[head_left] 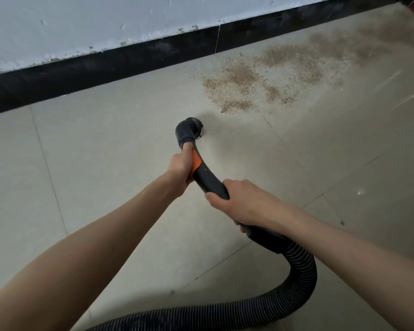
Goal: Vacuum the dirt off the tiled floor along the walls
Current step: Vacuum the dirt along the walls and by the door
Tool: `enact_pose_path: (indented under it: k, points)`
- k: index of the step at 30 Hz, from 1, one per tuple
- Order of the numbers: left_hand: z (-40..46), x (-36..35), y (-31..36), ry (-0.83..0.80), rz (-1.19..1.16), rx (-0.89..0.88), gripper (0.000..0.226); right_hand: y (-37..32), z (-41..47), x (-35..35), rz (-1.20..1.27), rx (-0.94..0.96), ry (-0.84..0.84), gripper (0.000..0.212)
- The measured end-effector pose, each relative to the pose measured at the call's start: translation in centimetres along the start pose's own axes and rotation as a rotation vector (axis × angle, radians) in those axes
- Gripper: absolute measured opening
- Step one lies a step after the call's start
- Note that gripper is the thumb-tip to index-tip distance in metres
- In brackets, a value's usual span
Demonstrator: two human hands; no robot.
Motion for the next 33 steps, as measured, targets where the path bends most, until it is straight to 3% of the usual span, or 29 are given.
enact_pose_path:
  k: [11,19,33]
  points:
    - [-8.0,7.2,-3.7,0.183,-0.174,0.034,0.026,-1.8,-5.7,-5.4,-0.109,0.136,-0.115,0.036]
    - [-10.2,7.9,-4.8,0.157,-0.102,0.038,0.022,-1.2,-7.5,-6.5,0.066,0.1,-0.27,0.039]
    - [-4.3,-0.1,-1.4,0.037,0.015,-0.013,0.03,1.6,-3.7,-1.8,0.17,-0.007,-0.076,0.039]
Point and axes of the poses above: each hand's wrist, its own z-axis towards the middle knuckle, its own x-axis out of the back of the hand, y = z × x, the point moved 1 cm from there along z, towards the middle knuckle, and after that the axes turned 13 degrees about -x, right-handed, at the moved point
